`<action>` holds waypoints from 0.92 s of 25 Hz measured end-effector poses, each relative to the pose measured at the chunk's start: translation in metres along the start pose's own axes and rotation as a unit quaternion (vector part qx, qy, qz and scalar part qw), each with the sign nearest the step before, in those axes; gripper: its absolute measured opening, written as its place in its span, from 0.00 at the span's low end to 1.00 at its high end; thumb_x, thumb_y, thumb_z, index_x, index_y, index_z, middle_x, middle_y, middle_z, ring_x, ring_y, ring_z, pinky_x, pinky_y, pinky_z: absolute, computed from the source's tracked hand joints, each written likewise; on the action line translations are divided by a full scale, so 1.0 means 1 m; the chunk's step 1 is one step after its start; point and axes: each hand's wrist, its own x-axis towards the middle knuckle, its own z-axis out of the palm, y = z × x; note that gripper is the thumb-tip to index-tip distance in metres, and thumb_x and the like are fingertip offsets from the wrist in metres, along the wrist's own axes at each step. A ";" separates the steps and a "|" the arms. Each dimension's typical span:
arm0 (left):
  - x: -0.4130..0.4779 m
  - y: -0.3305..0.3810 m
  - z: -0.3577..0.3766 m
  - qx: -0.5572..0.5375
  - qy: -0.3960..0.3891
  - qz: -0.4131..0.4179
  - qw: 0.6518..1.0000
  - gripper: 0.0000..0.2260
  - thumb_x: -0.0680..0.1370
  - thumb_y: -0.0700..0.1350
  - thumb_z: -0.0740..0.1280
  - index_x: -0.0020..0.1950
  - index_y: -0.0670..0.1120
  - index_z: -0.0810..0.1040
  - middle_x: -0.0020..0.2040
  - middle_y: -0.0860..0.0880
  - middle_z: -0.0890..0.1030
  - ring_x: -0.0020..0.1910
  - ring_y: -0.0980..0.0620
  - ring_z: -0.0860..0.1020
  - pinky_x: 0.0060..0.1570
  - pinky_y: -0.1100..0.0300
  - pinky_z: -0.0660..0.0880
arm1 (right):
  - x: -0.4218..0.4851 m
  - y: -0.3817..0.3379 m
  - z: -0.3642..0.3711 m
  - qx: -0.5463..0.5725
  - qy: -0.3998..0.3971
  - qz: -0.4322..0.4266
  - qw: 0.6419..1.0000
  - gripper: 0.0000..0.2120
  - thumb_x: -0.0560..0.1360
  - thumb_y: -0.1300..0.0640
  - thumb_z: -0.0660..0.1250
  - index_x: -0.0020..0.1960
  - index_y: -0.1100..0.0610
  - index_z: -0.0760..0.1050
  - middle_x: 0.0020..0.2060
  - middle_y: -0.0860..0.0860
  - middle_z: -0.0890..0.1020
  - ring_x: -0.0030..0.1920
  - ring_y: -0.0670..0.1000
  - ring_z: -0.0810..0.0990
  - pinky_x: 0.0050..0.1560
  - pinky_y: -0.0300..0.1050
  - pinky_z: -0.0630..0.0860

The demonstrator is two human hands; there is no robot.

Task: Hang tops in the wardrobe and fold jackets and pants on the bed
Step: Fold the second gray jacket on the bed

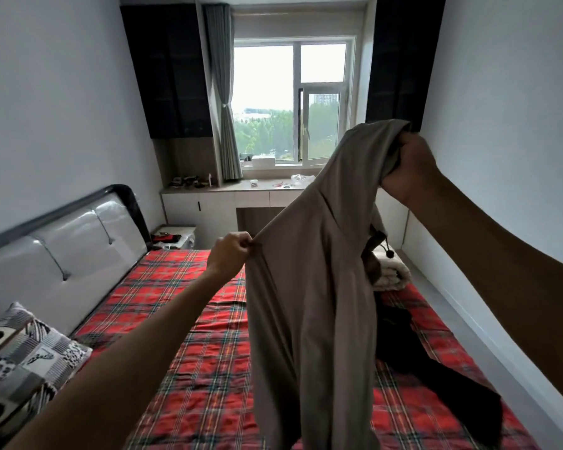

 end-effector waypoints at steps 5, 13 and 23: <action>0.004 0.002 -0.012 0.001 0.041 -0.005 0.999 0.05 0.75 0.40 0.68 0.44 0.45 0.84 0.33 0.49 0.80 0.32 0.48 0.78 0.34 0.60 0.70 | 0.001 0.007 0.006 0.013 -0.021 0.010 1.000 0.21 0.84 0.56 0.51 0.45 0.63 0.79 0.36 0.56 0.86 0.36 0.51 0.86 0.37 0.42 0.82; -0.019 0.019 0.012 -0.168 -0.265 0.005 0.950 0.16 0.74 0.46 0.74 0.56 0.42 0.74 0.57 0.43 0.76 0.57 0.44 0.77 0.55 0.52 0.78 | 0.015 0.034 0.017 0.017 -0.038 -0.007 0.999 0.22 0.84 0.58 0.54 0.43 0.61 0.85 0.43 0.56 0.86 0.44 0.52 0.85 0.47 0.45 0.82; -0.050 0.014 0.075 0.027 -0.163 -0.027 0.986 0.16 0.75 0.56 0.70 0.54 0.47 0.76 0.44 0.50 0.80 0.40 0.50 0.80 0.36 0.56 0.78 | 0.024 0.036 0.022 0.067 -0.069 -0.015 0.995 0.15 0.83 0.57 0.55 0.58 0.64 0.76 0.49 0.58 0.84 0.46 0.54 0.85 0.45 0.46 0.82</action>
